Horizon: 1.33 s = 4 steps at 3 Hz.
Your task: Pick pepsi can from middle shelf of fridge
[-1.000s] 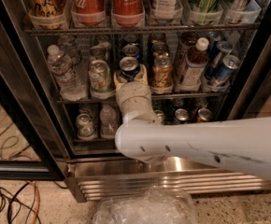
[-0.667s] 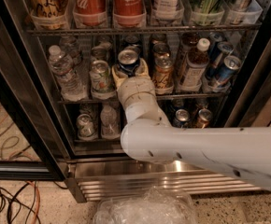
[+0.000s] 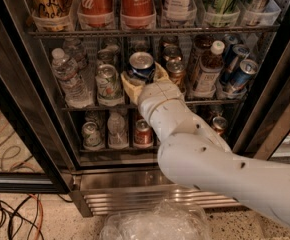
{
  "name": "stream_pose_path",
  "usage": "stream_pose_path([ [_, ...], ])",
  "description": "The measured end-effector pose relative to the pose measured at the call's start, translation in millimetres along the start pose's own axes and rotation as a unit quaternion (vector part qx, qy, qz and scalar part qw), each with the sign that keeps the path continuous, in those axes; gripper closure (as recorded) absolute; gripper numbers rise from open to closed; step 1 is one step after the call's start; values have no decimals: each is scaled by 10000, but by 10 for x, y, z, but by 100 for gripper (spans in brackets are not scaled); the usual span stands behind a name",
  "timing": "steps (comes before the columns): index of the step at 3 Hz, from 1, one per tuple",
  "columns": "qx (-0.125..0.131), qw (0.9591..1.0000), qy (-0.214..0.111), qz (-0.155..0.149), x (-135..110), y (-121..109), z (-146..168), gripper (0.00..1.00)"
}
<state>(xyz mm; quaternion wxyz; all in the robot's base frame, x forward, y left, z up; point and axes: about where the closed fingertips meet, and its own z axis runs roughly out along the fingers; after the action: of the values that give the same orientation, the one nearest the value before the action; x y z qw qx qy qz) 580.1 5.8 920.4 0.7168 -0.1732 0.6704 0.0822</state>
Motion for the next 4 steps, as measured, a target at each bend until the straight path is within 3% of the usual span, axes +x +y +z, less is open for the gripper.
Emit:
stream_pose_path([
  [2, -602, 9977, 268, 170, 313, -10, -423, 100],
  [3, -876, 9951, 95, 447, 367, 72, -600, 100],
  [4, -1077, 9917, -187, 679, 248, 60, -880, 100],
])
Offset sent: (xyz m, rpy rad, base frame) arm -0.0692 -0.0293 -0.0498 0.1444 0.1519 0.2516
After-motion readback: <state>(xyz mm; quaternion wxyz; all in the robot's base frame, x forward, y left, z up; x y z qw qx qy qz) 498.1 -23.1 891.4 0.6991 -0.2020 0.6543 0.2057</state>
